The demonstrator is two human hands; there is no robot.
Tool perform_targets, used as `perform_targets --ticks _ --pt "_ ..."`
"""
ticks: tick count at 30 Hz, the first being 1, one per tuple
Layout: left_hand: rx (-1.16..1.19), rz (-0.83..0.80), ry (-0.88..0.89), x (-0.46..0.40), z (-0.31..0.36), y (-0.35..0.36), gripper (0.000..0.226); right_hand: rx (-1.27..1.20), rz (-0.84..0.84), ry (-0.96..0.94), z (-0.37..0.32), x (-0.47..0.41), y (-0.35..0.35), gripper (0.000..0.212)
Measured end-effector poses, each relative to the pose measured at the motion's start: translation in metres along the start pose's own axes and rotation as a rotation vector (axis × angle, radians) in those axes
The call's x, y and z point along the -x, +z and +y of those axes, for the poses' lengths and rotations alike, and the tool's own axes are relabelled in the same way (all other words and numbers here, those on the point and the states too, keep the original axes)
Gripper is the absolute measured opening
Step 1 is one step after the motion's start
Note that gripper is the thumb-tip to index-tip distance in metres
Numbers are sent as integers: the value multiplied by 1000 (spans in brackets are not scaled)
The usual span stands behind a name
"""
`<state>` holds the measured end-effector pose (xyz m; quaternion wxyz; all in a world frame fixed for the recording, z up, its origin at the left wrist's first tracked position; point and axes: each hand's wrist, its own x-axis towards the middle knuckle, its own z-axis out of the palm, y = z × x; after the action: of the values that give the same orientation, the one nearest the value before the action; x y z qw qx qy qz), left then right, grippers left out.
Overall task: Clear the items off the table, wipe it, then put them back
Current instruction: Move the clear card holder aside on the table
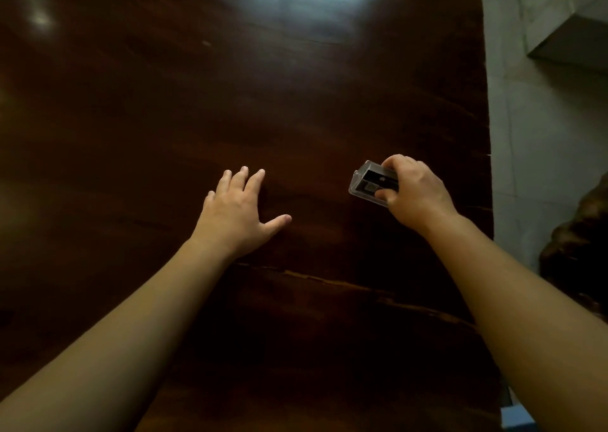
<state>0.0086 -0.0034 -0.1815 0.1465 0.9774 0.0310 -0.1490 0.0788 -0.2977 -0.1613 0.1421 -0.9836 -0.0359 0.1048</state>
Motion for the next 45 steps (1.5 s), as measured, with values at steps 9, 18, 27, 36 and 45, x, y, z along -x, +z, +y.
perform_targets --ticks 9,18,27,36,45 --pt "88 34 -217 44 -92 -23 108 -36 13 -215 -118 -3 17 49" --pt "158 85 -444 120 -201 -34 109 -32 -116 -491 -276 -3 49 47" --pt "251 96 -649 193 -282 -22 111 13 -273 -745 -426 19 108 48" --pt "266 137 -758 242 -322 -1 109 105 -371 -956 -522 55 164 49" --pt "271 150 -801 257 -337 8 106 202 -406 -1031 -562 63 192 52"
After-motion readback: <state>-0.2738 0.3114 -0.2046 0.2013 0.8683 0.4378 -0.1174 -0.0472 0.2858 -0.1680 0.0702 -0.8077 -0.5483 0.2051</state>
